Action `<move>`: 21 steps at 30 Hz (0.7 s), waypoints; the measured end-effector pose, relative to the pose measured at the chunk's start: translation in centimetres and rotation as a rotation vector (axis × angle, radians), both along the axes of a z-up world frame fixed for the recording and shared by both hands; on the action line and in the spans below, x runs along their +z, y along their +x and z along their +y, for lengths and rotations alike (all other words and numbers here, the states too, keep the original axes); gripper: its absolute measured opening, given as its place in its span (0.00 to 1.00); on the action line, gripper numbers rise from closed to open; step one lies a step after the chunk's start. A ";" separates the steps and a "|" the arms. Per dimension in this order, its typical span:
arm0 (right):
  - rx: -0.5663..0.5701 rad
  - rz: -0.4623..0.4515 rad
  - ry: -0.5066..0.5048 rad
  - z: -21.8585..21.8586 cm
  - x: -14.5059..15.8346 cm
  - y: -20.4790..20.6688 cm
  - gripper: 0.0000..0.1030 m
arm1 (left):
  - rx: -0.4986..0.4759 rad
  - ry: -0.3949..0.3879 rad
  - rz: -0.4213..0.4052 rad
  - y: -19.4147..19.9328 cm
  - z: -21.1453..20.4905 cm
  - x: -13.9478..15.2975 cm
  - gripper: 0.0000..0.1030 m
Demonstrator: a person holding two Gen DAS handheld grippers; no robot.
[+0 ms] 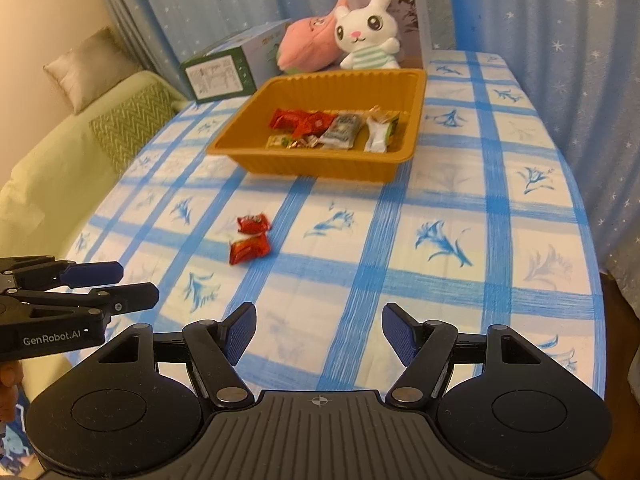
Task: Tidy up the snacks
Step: 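Withdraw both grippers from the tray toward the two small red candies, then lower the left gripper onto a small red candy and close it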
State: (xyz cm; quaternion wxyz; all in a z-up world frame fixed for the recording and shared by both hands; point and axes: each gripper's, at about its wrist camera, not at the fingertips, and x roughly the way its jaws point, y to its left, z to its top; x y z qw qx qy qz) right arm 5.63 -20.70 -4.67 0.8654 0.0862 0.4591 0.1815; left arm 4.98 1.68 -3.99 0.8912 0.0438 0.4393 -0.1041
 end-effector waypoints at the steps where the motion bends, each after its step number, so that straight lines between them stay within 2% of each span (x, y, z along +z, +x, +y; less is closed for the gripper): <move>1: 0.004 0.001 -0.001 0.1 -0.1 -0.1 0.68 | -0.001 0.000 0.003 -0.2 0.0 -0.1 0.48; 10: 0.046 0.015 -0.025 1.8 -0.6 -0.1 0.68 | -0.029 0.005 0.013 -0.9 0.1 -0.8 0.48; 21: 0.038 0.038 -0.033 2.2 -1.5 0.7 0.68 | -0.060 0.006 0.009 0.0 0.1 -1.5 0.48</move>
